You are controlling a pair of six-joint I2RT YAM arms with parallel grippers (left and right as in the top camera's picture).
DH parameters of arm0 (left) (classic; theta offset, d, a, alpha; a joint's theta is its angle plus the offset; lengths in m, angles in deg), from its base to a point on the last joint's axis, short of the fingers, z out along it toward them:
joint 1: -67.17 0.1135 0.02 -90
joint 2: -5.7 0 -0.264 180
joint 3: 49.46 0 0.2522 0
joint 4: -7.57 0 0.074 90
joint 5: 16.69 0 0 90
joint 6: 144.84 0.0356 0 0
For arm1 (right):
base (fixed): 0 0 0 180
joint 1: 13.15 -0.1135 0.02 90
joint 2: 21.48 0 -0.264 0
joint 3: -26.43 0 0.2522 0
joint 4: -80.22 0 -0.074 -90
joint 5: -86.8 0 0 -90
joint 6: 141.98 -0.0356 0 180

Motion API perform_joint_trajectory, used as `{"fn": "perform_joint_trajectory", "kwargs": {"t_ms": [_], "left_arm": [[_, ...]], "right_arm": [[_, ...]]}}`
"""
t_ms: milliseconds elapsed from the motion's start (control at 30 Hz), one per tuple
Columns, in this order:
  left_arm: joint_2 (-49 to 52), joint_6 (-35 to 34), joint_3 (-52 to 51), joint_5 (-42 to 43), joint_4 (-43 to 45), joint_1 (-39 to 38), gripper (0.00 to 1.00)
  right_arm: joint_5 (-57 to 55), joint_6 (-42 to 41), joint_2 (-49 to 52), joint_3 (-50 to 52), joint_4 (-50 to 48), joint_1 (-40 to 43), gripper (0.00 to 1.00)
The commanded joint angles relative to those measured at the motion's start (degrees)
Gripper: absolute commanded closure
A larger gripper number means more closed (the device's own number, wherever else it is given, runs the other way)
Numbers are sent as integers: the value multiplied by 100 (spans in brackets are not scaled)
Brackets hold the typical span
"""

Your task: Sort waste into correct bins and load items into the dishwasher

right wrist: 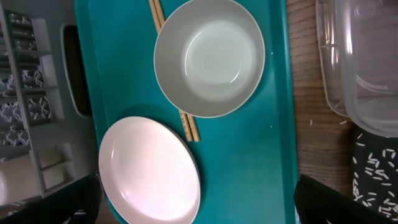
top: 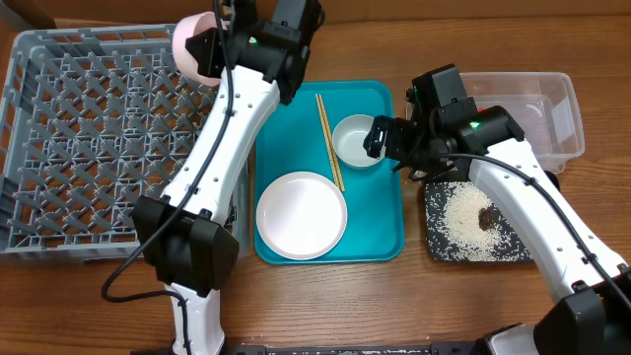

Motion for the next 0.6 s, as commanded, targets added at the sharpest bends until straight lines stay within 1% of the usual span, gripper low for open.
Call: {"fn": "perform_joint_trajectory", "kwargs": {"t_ms": [0, 100, 267, 567], "left_arm": [[-105, -352, 57, 114, -140, -140, 96], [-103, -590, 52, 116, -337, -317, 96], [-94, -619, 52, 76, -356, -435, 96], [72, -614, 50, -793, 28, -212, 96]], "right_arm": [[-61, -2, -90, -160, -15, -24, 0], [-61, -2, -90, -160, -15, -24, 0], [-61, -2, -90, -160, -15, -24, 0], [-61, -2, -90, -160, -15, -24, 0]]}}
